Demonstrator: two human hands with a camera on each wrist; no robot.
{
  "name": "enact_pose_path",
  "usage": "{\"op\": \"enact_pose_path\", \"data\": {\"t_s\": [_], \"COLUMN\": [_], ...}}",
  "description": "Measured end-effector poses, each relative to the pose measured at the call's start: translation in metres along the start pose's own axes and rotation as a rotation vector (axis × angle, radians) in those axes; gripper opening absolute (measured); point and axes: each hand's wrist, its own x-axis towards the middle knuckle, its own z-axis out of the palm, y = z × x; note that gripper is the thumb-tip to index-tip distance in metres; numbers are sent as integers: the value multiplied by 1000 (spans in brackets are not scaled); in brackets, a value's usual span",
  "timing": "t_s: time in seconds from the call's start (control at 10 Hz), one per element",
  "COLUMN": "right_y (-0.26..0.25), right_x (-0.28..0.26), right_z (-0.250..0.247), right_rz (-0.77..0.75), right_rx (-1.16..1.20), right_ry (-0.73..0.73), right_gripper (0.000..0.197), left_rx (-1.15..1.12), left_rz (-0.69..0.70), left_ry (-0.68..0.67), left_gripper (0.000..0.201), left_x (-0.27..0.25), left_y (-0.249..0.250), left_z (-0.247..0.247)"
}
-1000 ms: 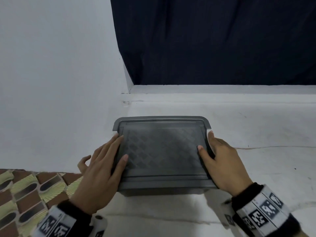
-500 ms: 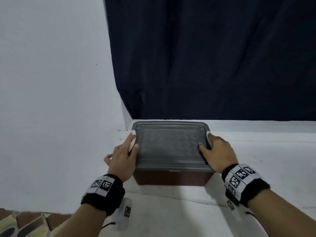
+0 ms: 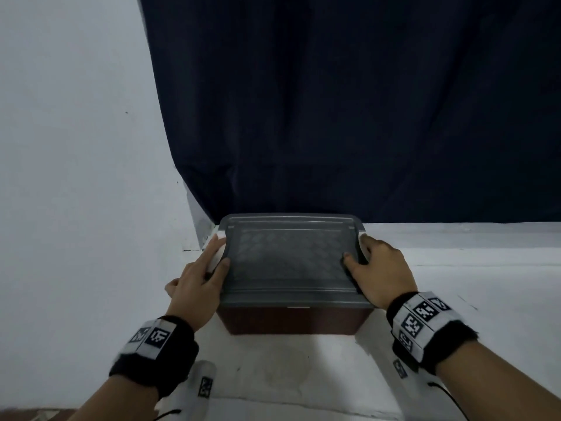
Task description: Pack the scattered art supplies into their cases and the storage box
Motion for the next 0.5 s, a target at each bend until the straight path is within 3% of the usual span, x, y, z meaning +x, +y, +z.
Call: {"op": "enact_pose_path", "data": {"t_s": [0.2, 0.3, 0.5], "right_y": [-11, -13, -9], "right_x": [-10, -26, -57], "right_z": [-8, -14, -54], "right_rz": [71, 30, -9], "right_rx": [-182, -229, 92], "right_ry": [96, 173, 236], "right_gripper": [38, 31, 18], "left_rx": [187, 313, 285], "left_rz": [-82, -82, -56], "left_ry": [117, 178, 195], "left_gripper": [34, 35, 41], "left_x": [-12, -25, -56], "left_y": [13, 27, 44], "left_z": [4, 1, -20]}}
